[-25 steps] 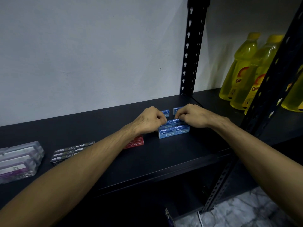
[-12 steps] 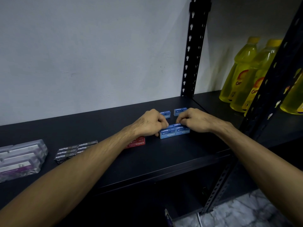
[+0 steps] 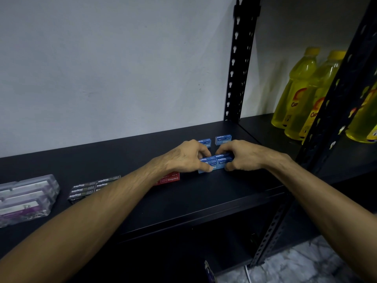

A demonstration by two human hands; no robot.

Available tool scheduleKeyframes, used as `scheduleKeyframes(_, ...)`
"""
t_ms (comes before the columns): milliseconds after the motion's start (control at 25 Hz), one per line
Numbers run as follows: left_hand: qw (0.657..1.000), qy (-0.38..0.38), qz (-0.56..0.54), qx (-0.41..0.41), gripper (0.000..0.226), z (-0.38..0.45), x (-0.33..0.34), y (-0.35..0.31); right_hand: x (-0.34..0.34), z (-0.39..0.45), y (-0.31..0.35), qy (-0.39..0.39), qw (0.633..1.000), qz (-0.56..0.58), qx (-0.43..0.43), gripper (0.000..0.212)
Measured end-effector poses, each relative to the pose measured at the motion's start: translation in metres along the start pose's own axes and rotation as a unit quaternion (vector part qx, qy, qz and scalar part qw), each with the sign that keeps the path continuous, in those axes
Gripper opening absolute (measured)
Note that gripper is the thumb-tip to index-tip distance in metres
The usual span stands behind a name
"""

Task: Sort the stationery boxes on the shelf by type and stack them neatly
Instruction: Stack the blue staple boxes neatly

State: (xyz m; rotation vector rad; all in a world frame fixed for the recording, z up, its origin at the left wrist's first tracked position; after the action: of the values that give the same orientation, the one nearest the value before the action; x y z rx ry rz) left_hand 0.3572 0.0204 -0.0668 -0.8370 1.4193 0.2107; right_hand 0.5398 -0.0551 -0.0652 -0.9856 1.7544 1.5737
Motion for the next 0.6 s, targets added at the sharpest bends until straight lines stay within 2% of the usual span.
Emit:
scheduleKeyframes(200,0.999,-0.018,0.024,0.014,0.028,-0.001,0.003,-0.002,0.002,0.0,0.0,-0.012,0.999,-0.029,-0.016,0.024)
scheduleKeyframes(440,0.999,-0.021,0.032,0.019,0.034,0.0,0.002,-0.001,0.002,0.002,-0.001,-0.009,1.0,-0.024,-0.013,0.025)
scheduleKeyframes(600,0.997,-0.072,0.01,0.001,0.038,0.002,-0.013,0.005,-0.008,0.005,-0.006,-0.015,1.0,0.012,0.013,0.039)
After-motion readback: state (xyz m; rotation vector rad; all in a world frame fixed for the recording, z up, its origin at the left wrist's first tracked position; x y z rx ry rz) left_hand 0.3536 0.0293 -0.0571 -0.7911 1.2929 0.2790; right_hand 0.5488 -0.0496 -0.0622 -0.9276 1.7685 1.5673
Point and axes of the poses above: each hand's wrist, its own z-axis towards the middle knuckle, its own x-axis out of the palm, y = z × x, the point moved 2 cm from there along z, towards the middle knuckle, and after that the axes turned 9 degrees about z, right-handed, at the moved point
